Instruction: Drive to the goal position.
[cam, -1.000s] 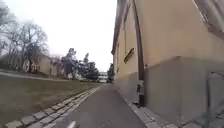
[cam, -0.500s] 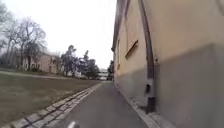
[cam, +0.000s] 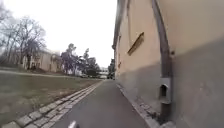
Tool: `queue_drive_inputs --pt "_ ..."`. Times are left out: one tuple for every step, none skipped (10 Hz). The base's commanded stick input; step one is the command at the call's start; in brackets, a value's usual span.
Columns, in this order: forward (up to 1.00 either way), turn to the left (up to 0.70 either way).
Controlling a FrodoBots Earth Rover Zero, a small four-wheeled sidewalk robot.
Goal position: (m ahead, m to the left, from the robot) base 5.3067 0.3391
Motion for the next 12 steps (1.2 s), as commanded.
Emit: queue_drive_inputs --pt "0.85 0.28" --pt "0.85 0.37" --pt "0.85 0.33" --pt "0.85 0.28" --pt "0.85 0.22" --pt "0.85 0.03" --pt "0.85 0.03" --pt "0.85 0.03" --pt "0.85 0.03" --pt "0.85 0.03" --pt "0.85 0.03" --pt "0.85 0.03"
